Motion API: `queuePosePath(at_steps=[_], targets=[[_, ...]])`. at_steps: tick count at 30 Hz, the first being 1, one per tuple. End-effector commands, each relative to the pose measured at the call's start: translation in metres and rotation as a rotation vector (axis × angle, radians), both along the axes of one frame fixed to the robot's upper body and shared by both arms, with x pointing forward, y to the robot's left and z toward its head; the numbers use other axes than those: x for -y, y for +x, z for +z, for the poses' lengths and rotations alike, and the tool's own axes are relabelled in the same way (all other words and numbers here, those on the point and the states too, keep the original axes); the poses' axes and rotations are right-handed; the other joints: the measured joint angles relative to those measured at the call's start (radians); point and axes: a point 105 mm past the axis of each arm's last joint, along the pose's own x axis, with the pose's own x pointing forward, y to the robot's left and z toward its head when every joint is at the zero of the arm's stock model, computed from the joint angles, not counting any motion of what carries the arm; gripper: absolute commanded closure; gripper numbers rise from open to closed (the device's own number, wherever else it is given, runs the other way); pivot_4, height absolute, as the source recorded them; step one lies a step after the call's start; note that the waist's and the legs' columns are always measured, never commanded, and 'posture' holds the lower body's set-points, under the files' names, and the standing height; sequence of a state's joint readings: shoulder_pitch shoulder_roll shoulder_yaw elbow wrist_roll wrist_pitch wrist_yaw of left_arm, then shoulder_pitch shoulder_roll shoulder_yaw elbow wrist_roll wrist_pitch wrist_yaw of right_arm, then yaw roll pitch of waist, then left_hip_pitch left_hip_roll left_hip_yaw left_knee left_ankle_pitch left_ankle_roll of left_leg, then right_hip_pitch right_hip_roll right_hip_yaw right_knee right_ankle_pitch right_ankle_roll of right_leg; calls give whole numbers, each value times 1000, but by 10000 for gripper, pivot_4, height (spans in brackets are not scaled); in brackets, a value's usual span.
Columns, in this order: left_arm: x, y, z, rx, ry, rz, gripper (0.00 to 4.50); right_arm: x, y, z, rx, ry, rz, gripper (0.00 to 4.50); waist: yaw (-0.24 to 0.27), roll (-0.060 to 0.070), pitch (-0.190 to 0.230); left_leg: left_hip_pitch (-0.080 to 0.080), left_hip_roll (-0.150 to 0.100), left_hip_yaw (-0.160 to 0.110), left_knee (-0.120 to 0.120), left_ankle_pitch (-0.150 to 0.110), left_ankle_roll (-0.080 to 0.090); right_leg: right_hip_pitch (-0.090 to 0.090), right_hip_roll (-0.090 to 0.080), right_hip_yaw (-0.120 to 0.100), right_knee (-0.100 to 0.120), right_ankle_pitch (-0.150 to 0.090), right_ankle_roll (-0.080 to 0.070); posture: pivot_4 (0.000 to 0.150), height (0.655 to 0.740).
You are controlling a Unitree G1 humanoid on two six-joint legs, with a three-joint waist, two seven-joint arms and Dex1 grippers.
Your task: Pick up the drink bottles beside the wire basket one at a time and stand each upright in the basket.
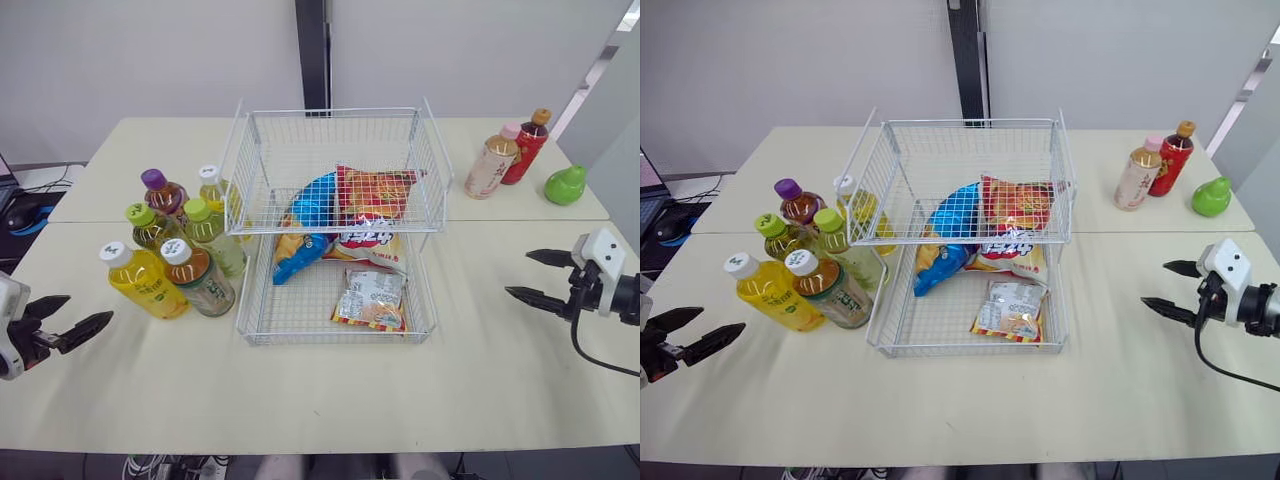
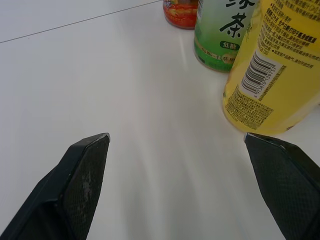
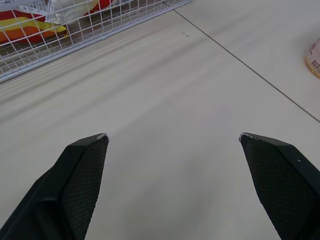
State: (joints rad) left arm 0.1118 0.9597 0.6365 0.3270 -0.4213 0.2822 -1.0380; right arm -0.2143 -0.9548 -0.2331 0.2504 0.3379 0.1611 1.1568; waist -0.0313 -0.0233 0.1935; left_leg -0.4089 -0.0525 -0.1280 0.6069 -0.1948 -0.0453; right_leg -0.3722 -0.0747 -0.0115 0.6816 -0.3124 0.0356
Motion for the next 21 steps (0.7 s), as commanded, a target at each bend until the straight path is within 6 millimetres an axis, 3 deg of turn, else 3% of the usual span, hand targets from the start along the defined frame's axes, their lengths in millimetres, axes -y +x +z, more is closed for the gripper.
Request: queuePosePath(at_steps=[1, 10, 13, 17, 21], targets=[[-3, 0, 18, 47, 33, -16, 232, 3, -2, 18, 61, 16, -2, 0, 0, 0, 0, 0, 0, 0, 0, 0, 0, 0, 0, 0, 0, 0, 0, 1500, 7400], [4, 0, 16, 55, -12, -26, 232, 0, -10, 21, 70, 22, -3, 0, -1, 0, 0, 1, 6, 3, 0, 0, 0, -1, 2, 1, 0, 2, -2, 1500, 7400], [5, -2, 16, 54, -28, -20, 232, -1, -13, 30, 104, 31, -5, 0, -1, 0, 0, 1, 8, 5, 0, 0, 0, -1, 4, 1, 0, 3, -3, 1500, 7400], [3, -6, 16, 47, -38, -3, 232, -20, -27, 67, 192, 38, 75, 0, -2, 0, 0, 2, 9, 5, 0, 0, 0, -1, 4, 2, 0, 3, -4, 1500, 7400], [2, -7, 16, 48, -43, 6, 232, -57, -48, 119, 252, 118, 203, 0, -1, 1, 0, 3, 10, 6, 0, 0, 0, -1, 4, 2, 0, 3, -4, 1500, 7400]])
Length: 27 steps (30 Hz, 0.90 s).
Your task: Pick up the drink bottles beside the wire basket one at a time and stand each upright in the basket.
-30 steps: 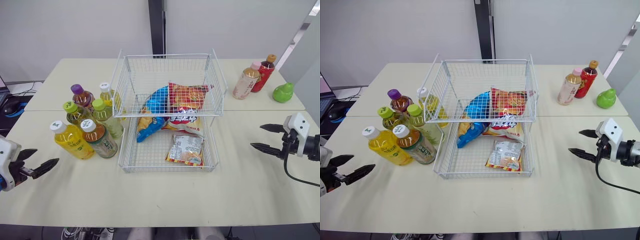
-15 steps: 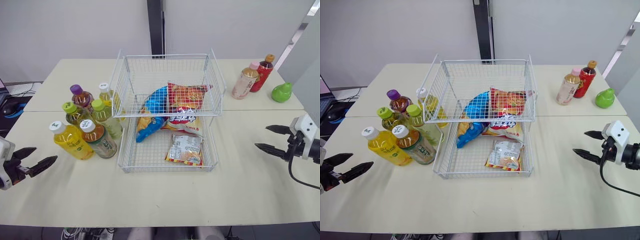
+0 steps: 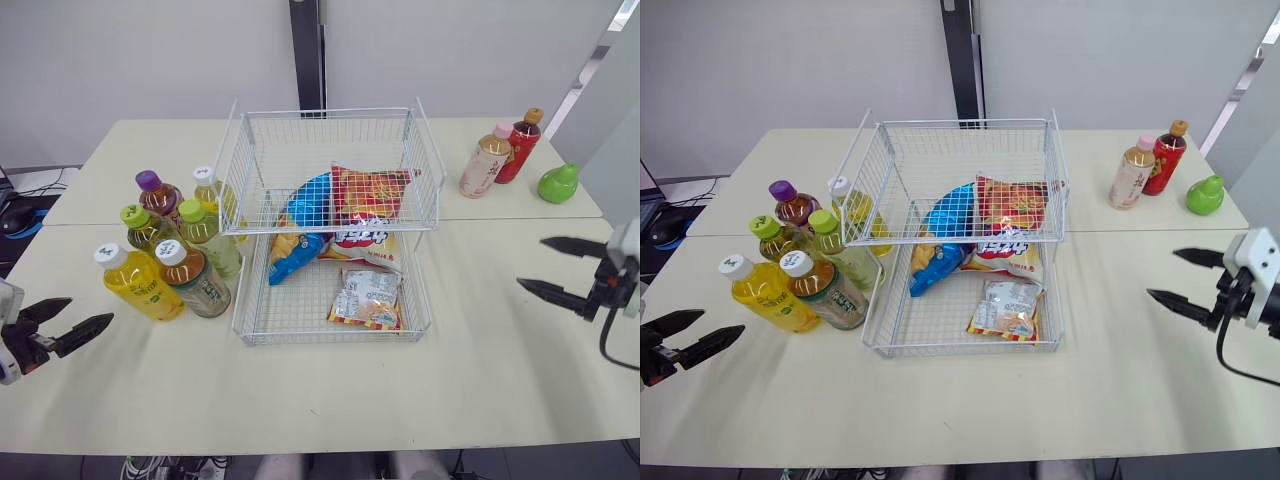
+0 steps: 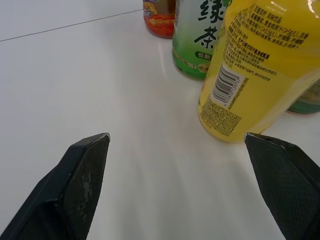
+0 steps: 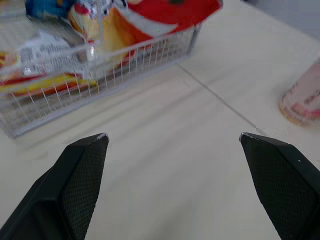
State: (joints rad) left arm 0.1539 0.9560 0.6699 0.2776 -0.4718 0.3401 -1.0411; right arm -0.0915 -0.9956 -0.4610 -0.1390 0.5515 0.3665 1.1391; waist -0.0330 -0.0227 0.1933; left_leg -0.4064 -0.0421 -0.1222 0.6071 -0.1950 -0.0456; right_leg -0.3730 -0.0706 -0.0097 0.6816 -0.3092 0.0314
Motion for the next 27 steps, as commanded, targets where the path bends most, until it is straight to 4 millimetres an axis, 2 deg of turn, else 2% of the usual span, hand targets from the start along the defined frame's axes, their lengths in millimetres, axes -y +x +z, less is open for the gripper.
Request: queuePosePath(at_steps=[1, 4, 6, 9, 14, 17, 21, 27], targets=[[-1, -1, 13, 49, 7, 5, 232, -36, -23, 63, 103, 56, 139, 0, 1, 0, 0, 0, 0, 0, 0, 0, 0, 0, 0, 0, 0, 0, 0, 1500, 7400], [1, -2, 12, 49, 0, 9, 232, -65, -38, 93, 118, 102, 270, 0, 2, -1, -1, 0, 1, 0, 0, 0, 0, 0, 0, 0, -1, 0, 0, 1500, 7400], [3, -3, 12, 50, -3, 11, 232, -83, -41, 102, 125, 113, 356, 0, 2, -2, -1, 0, 1, -1, 0, 0, 0, 0, 0, 1, -2, 0, 0, 1500, 7400], [5, -8, 14, 65, -9, 20, 232, -115, -38, 102, 145, 84, 513, 0, -1, -3, -2, 0, 2, 0, 0, -1, -1, 0, 0, 2, -2, 0, -1, 1500, 7400], [8, -23, 26, 99, -1, 43, 232, -153, -31, 103, 153, 104, 721, 0, 0, -3, -2, -1, 2, 0, 0, -1, -1, -2, 0, 3, -2, 2, -3, 1500, 7400], [10, -36, 34, 123, -2, 66, 232, -167, -27, 99, 137, 116, 799, 0, 1, -3, -2, -3, 2, 0, 0, -1, -1, -4, 0, 2, -2, 2, -3, 1500, 7400], [24, -49, 44, 152, -31, 67, 232, -178, -26, 93, 107, 148, 866, 0, 7, -3, -2, -3, 1, -1, 0, -1, -1, -4, 0, 2, -2, 2, -3, 1500, 7400], [49, -47, 73, 228, -141, 32, 232, -180, -28, 74, 85, 144, 887, 0, 10, -4, -2, -3, 2, -3, 1, -1, -1, -2, 0, 0, -2, 2, -3, 1500, 7400]])
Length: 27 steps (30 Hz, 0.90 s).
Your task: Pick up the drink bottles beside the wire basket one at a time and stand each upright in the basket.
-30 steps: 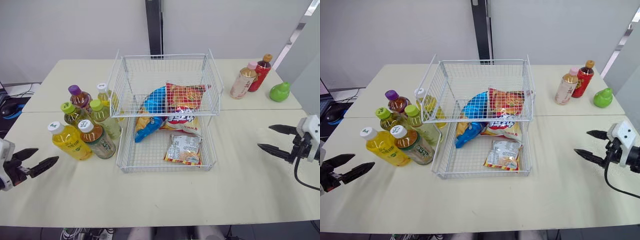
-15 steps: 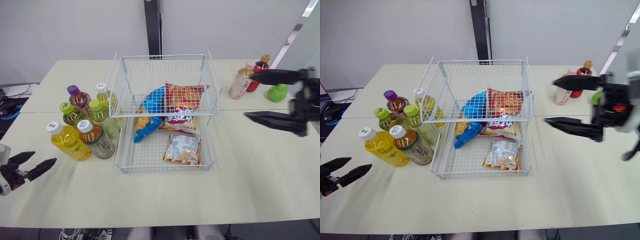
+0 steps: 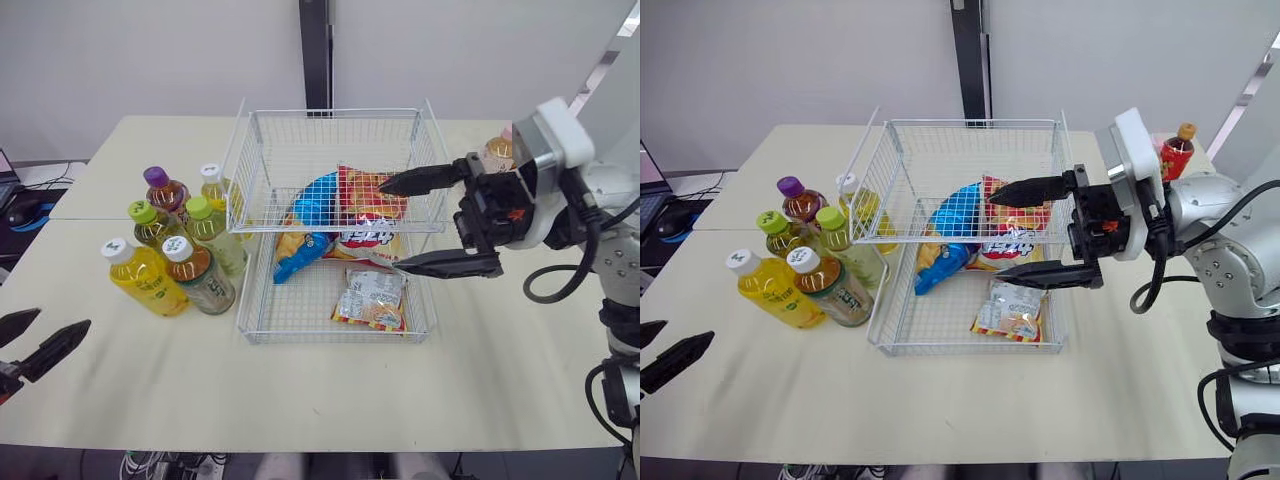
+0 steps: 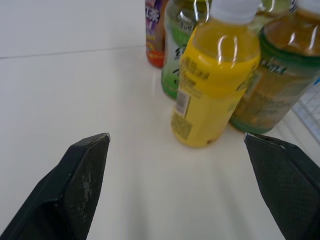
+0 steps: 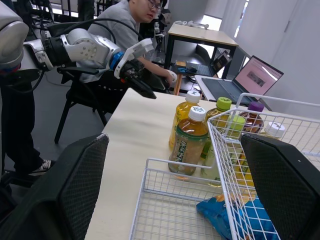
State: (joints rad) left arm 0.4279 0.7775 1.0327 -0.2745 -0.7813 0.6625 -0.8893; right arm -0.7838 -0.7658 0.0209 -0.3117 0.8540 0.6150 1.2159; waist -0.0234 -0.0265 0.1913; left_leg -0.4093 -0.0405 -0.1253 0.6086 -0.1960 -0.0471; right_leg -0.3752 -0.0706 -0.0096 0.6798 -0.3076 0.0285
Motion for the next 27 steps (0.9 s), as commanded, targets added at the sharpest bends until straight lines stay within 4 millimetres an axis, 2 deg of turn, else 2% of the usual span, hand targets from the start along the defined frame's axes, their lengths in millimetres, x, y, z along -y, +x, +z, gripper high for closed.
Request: queuePosePath(at_steps=[1, 7, 12, 20, 27], targets=[[13, 3, 26, 70, 14, -29, 232, 2, -6, -4, 36, 1, 11, 0, 0, 0, 0, 0, 0, 0, 0, 0, 0, 0, 0, 0, 0, 0, 0, 1500, 7400], [18, 34, 40, 194, 42, 34, 232, 2, -7, -12, 43, -4, 12, 0, -3, 0, 0, 1, 0, 1, 0, 0, 0, 1, 1, 0, 1, 0, 0, 1500, 7400], [22, 54, 37, 220, 40, 57, 232, 1, -3, -9, 40, 1, 8, 0, -8, 0, 0, 2, 0, 4, 0, 0, 0, 1, 2, 0, 1, 0, 0, 1500, 7400], [24, 69, 32, 198, 52, 70, 232, -1, 3, -8, 44, -1, -2, 0, -6, 0, 0, 2, 0, 4, 0, 0, 0, 1, 2, 0, 1, 1, 1, 1500, 7400], [35, 80, 29, 194, 79, 32, 232, -3, 3, -8, 52, 3, -4, 0, -7, 0, 0, 2, 0, 4, 0, 0, 0, 1, 2, 0, 1, 1, 1, 1500, 7400]])
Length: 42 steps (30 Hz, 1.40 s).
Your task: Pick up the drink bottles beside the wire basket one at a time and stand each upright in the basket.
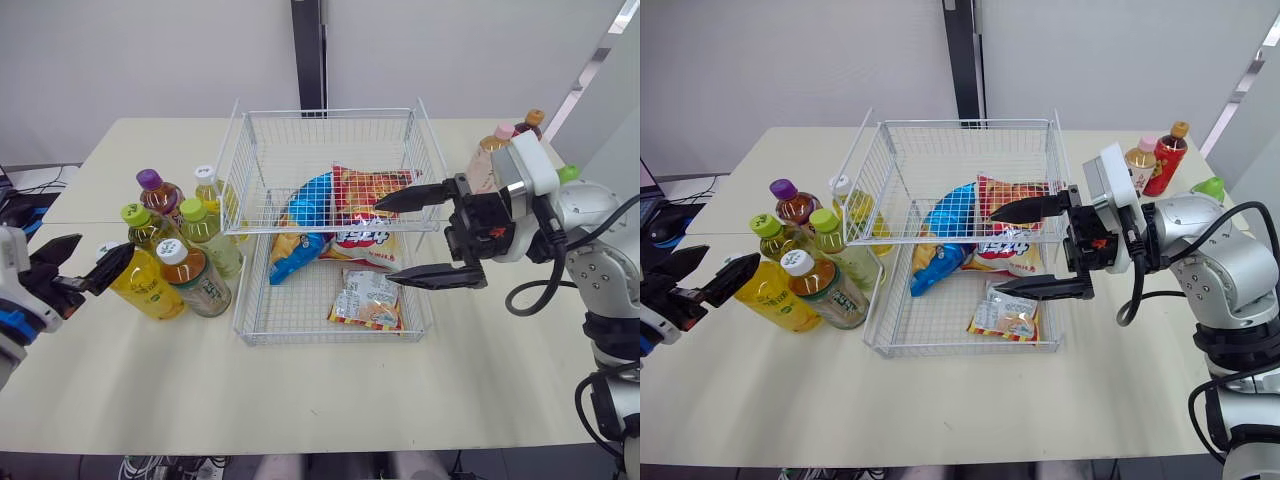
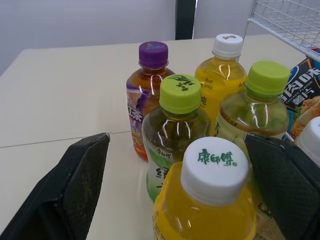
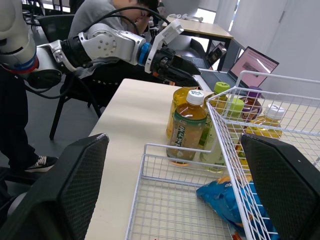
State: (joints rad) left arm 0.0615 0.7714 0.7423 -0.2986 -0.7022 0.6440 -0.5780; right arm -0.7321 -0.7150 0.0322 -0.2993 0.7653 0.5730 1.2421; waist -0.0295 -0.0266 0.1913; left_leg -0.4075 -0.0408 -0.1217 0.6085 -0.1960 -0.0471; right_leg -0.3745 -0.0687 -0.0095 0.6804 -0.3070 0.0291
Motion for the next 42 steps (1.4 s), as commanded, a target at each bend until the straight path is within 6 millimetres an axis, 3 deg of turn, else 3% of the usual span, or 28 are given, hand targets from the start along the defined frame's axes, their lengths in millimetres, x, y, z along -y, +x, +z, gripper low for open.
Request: queuePosePath(at_steps=[1, 6, 7, 10, 17, 24, 30, 34, 38, 42], targets=[[2, 3, 8, 28, 43, -3, 232, -1, -4, 9, 58, 8, 12, 0, -1, 0, 0, 0, 0, 0, 0, 0, 0, 0, 0, 0, 0, 0, 0, 1500, 7400], [1, 6, 5, 17, 54, -5, 232, -1, -5, 9, 60, 9, 9, 0, -1, 0, 0, 0, 0, 0, 0, 0, 0, 0, 0, 0, 0, 0, 0, 1500, 7400], [1, 7, 5, 16, 57, -4, 1991, -1, -6, 9, 60, 9, 9, 0, -1, 0, 0, 0, 0, 0, 0, 0, 0, 0, 0, 0, 0, 0, 0, 1500, 7400], [2, 8, 3, 9, 61, -12, 9129, -1, -7, 9, 60, 10, 9, 0, -1, 0, 0, 0, 0, 0, 0, 0, 0, 0, 0, 0, 0, 0, 0, 1500, 7400], [6, 10, -3, -10, 56, -34, 31274, 0, -10, 9, 64, 13, 4, 0, -2, 0, 0, 0, 0, 0, 0, 0, 0, 0, 0, 0, 0, 0, 0, 1500, 7400], [3, 0, 8, 21, 58, -44, 31326, 1, -11, 9, 75, 17, -10, 0, -2, 0, 0, 0, 0, 0, 0, 0, 0, 0, 0, 0, 0, 0, 0, 1500, 7400], [-1, -27, 40, 12, 63, -104, 31326, 5, -14, 14, 89, 26, -42, 0, -3, -1, 1, -1, 1, -1, 0, 0, 0, -3, 0, 0, 0, 0, 0, 1500, 7400], [-6, -38, 81, -1, 61, -171, 31326, 23, -7, 37, 98, 23, -112, 0, 2, -1, 2, -4, 0, -1, 0, 0, 0, -4, 1, -1, 0, 0, 0, 1500, 7400], [-7, -31, 140, 37, 118, -216, 31326, 35, -2, 46, 94, 26, -212, 0, 7, -5, 2, -6, 0, -1, 1, 0, 0, -5, 6, -3, -1, 0, 0, 1500, 7400], [0, -20, 176, 48, 172, -260, 31327, 44, 2, 50, 88, 31, -303, 0, -3, -4, 3, -7, 0, 4, 0, 0, 0, -7, 7, 1, 0, 0, 0, 1500, 7400]])
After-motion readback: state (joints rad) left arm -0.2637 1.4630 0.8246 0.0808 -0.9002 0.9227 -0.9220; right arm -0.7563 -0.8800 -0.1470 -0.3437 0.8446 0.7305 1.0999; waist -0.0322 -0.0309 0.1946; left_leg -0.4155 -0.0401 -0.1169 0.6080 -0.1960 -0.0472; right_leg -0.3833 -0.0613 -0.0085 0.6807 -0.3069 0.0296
